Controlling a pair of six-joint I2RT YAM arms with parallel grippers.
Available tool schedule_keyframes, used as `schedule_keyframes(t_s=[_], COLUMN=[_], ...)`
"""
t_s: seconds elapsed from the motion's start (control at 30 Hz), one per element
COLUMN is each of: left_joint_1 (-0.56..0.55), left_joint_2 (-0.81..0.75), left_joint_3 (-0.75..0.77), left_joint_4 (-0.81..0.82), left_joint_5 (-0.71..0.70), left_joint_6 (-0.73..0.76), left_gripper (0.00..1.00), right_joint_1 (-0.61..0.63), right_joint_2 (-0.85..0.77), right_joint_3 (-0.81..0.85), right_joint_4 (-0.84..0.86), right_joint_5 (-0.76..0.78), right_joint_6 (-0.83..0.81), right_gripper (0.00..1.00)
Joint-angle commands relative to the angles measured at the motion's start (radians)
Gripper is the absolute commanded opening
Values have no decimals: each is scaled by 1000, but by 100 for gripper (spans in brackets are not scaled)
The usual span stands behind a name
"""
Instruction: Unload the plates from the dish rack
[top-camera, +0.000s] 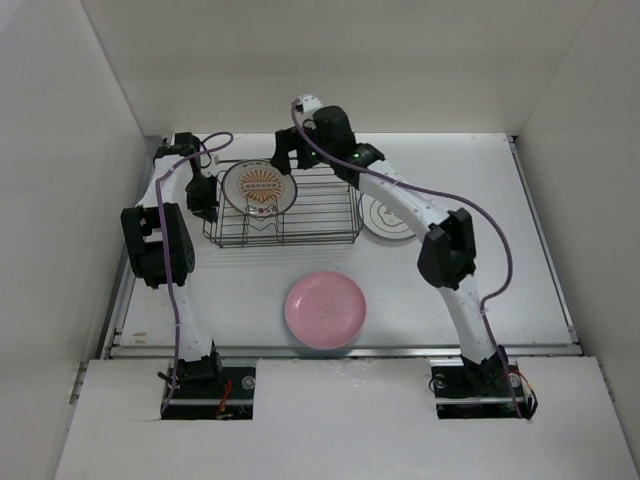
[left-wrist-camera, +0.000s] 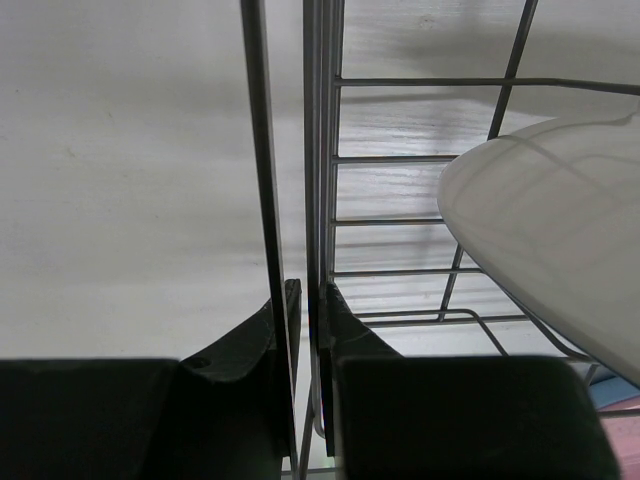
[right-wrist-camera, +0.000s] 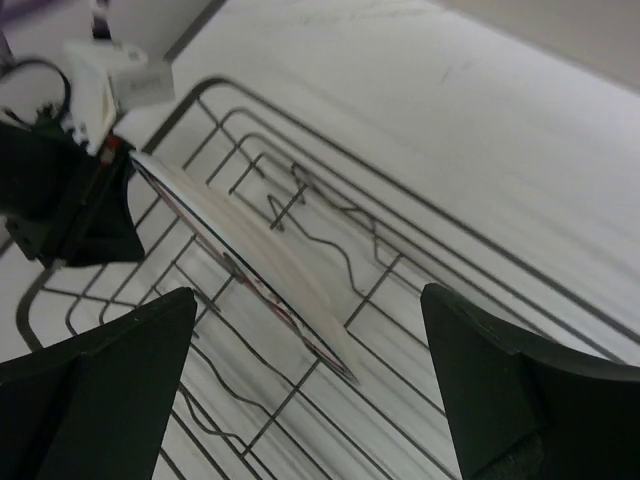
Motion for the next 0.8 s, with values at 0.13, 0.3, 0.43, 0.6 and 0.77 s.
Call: schedule_keyframes(t_s=[0.13, 0.3, 0.43, 0.6, 0.77], left_joint_1=[-4, -4, -4, 5, 5], left_joint_2=[11, 21, 30, 39, 39], left_joint_3=[32, 32, 32, 32, 23], left_joint_4=[-13, -13, -23, -42, -24], left_joint_5=[-49, -49, -40, 15, 3], left_joint_6=[3, -6, -37, -86, -109], left_gripper=[0, 0, 0, 0, 0], right_joint_1=[2, 13, 13, 13, 13], right_joint_2=[137, 132, -4, -142, -273], right_joint_3=[65, 56, -57, -126, -214], right_joint_4=[64, 55, 116, 179, 231], right_joint_5=[-247, -148, 66, 321, 506], right_joint_6=[0, 9, 9, -46, -80], right_gripper=[80, 18, 0, 0, 0])
